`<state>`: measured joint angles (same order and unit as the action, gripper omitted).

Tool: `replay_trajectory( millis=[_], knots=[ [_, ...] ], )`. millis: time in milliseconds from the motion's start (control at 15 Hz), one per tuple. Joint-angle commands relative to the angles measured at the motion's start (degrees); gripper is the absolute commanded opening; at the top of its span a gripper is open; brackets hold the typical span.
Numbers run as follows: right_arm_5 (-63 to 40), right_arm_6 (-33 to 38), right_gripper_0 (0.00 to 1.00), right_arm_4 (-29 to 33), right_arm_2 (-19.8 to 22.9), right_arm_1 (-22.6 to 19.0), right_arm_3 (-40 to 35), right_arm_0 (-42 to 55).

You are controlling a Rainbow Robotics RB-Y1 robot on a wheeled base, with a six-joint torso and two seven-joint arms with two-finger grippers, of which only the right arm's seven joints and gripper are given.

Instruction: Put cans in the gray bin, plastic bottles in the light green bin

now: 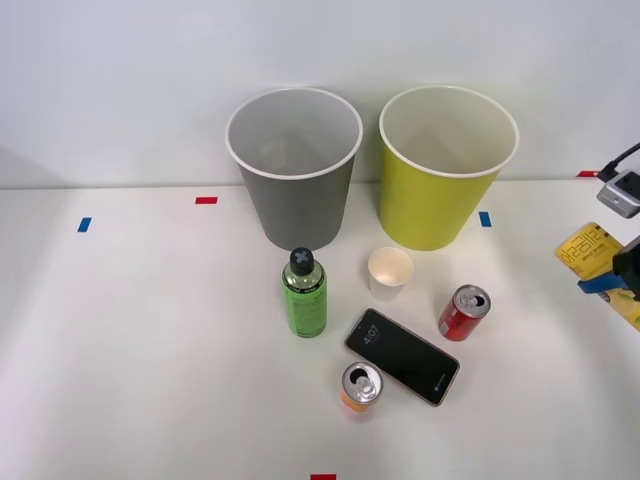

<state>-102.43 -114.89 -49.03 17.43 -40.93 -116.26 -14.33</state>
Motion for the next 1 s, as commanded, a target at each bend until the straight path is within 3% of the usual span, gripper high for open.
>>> replay_trajectory(
  millis=[67,333,533,733,1000],
  knots=[
    [3.64,-1.92,0.0,-9.33,5.33,-0.03,-5.2,3.87],
    [18.85,-1.21,0.0,-28.75,9.38,0.15,-6.17,8.09],
    [29.04,-0.34,0.0,-37.72,10.7,1.91,-6.17,8.09],
    [39.06,0.54,0.0,-41.14,9.2,3.49,-6.17,6.77],
    [50.66,5.29,0.0,-38.42,5.86,5.95,-6.17,2.47]
  ],
)
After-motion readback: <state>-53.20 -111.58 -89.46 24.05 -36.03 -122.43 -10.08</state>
